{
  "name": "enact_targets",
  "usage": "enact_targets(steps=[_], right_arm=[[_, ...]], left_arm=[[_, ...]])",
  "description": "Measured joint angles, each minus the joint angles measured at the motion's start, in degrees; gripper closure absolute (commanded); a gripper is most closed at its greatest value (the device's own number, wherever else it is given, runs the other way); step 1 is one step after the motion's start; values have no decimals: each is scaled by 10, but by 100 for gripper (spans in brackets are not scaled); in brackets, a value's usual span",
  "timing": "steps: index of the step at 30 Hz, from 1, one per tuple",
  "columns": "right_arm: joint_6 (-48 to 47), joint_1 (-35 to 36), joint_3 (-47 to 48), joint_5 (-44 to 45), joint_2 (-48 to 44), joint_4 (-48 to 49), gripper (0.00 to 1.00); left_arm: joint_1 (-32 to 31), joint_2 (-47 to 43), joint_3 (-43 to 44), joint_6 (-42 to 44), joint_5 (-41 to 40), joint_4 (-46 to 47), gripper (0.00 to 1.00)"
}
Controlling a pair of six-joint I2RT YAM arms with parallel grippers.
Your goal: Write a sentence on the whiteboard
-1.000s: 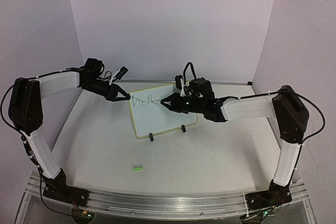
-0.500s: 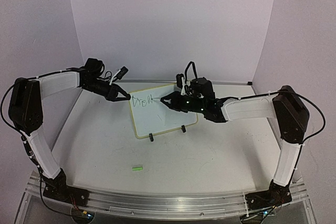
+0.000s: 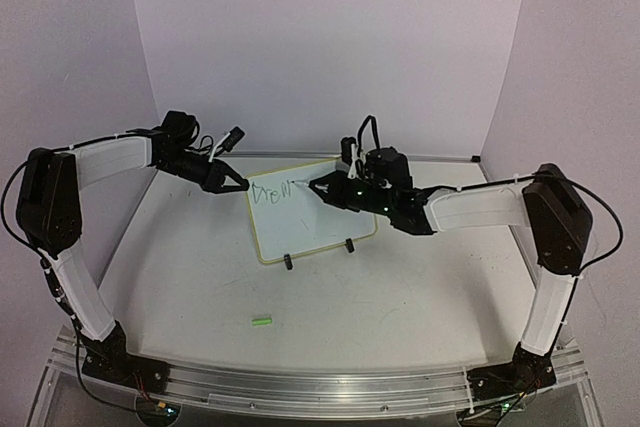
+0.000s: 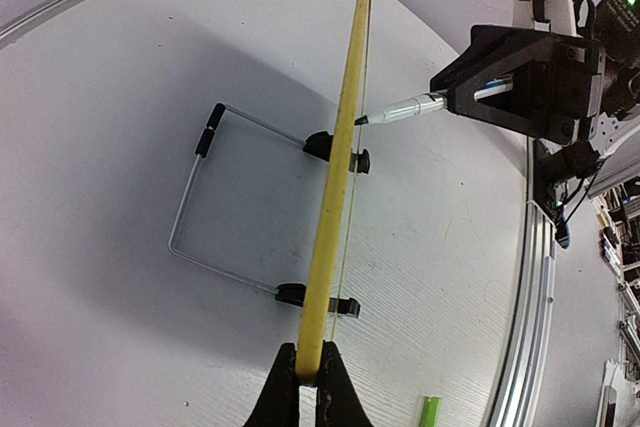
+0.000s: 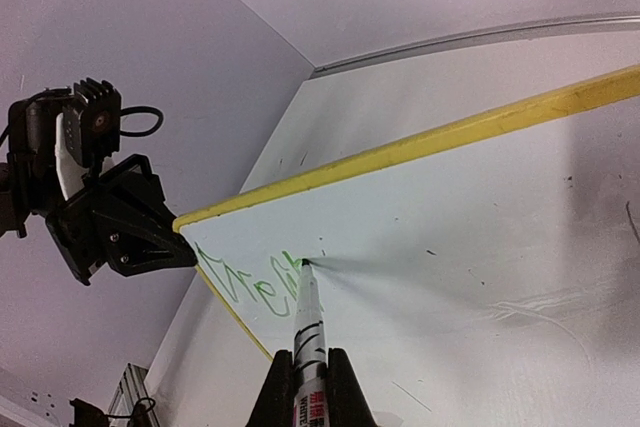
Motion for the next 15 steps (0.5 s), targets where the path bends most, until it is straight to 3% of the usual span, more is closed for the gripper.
enact_targets(steps=[15], right_arm=[[0, 0, -30, 5, -4, 7, 100]], left_arm=[[-1, 0, 0, -1, -1, 0, 100]])
